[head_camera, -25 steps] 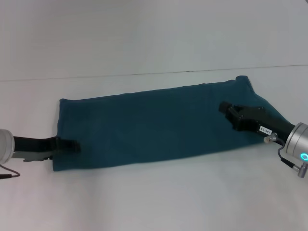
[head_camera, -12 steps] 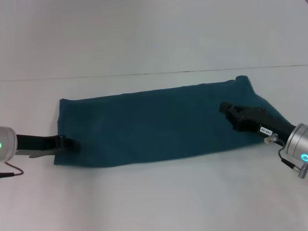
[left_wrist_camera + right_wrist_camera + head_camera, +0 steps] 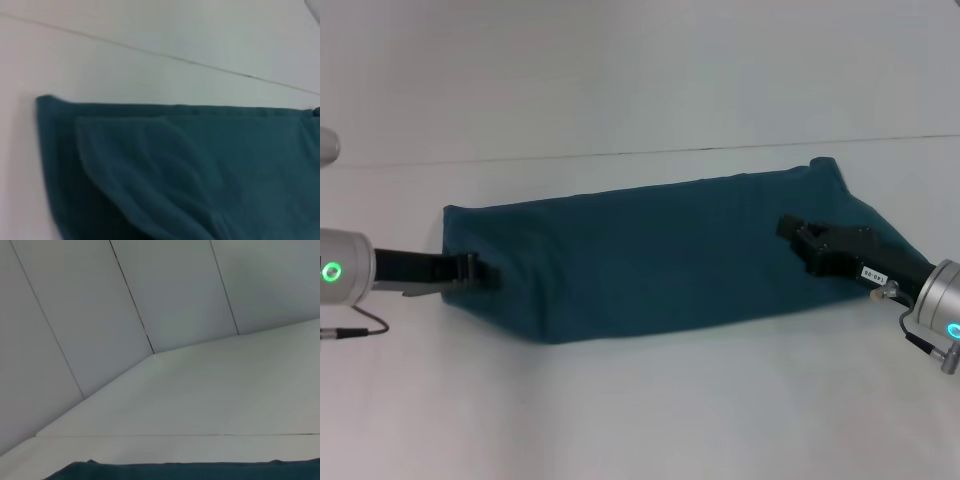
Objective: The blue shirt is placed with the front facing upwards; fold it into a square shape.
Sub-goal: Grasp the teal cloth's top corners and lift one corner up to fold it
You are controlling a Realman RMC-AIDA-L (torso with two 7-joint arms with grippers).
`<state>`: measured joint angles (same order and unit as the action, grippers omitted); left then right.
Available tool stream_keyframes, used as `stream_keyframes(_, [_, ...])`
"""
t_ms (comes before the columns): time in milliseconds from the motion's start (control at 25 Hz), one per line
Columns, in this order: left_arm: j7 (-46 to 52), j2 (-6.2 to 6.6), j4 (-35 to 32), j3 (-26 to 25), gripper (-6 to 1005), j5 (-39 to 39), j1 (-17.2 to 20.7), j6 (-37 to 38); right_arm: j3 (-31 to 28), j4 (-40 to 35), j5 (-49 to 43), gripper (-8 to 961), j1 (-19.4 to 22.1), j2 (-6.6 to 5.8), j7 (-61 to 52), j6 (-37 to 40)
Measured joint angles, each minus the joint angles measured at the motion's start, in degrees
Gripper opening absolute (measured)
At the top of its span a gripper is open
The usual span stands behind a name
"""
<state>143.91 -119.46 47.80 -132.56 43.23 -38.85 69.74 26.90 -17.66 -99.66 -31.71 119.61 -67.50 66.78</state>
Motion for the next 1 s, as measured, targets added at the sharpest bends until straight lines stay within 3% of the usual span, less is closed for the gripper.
stream_keyframes(600, [0.93,-0.69,7.53,0.11,29,0.02,-1.07,3.83,-0.71,2.90,2.38,27,-1.35,0.44,4.54,-0.75])
stream_keyframes(800, [1.01,-0.69,8.30,0.12,29,0.00,-1.02,4.40,-0.72,8.13,6.15,27,-4.61,0.62,12.30,-2.18])
stream_keyframes(1000, [1.26,-0.69,9.83,-0.08,29,0.04,-0.79,5.35,-0.80,15.43,7.82,27,-10.97,0.89,22.15,-9.23])
